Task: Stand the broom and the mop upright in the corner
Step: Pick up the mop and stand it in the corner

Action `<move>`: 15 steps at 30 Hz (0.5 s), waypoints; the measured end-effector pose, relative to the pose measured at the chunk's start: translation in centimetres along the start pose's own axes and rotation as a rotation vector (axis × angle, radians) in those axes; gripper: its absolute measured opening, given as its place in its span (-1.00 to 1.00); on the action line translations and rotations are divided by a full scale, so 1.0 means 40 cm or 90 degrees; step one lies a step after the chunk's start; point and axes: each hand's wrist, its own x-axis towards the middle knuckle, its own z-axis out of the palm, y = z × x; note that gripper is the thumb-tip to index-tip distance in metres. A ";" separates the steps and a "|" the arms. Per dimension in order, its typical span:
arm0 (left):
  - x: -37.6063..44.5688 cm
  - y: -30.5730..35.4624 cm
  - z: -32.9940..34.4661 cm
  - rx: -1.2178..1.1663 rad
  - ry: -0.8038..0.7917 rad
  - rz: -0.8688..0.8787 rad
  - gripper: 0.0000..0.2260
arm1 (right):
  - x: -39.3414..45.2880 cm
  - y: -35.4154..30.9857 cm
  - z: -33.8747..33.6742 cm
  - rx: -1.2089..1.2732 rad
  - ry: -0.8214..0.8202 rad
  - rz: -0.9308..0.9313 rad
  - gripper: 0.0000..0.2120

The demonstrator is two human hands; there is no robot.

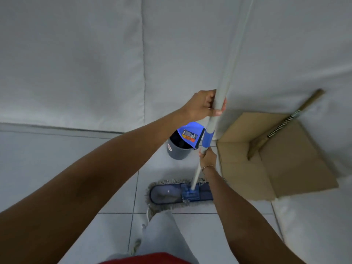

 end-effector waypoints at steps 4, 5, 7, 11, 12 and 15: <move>-0.004 0.048 0.067 0.035 -0.055 0.012 -0.74 | -0.045 0.015 -0.049 0.036 0.051 0.032 -0.78; -0.003 0.053 0.088 0.038 -0.065 0.013 -0.73 | -0.051 0.022 -0.060 0.040 0.060 0.038 -0.77; 0.003 0.070 0.138 0.053 -0.086 0.022 -0.72 | -0.054 0.043 -0.085 0.062 0.077 0.062 -0.75; 0.048 0.086 0.213 0.073 -0.100 0.036 -0.72 | -0.048 0.082 -0.142 0.081 0.083 0.073 -0.73; 0.072 0.091 0.241 0.073 -0.107 0.031 -0.72 | -0.035 0.097 -0.171 0.079 0.088 0.064 -0.73; 0.145 0.101 0.322 0.082 -0.120 0.029 -0.72 | 0.007 0.142 -0.246 0.069 0.093 0.043 -0.72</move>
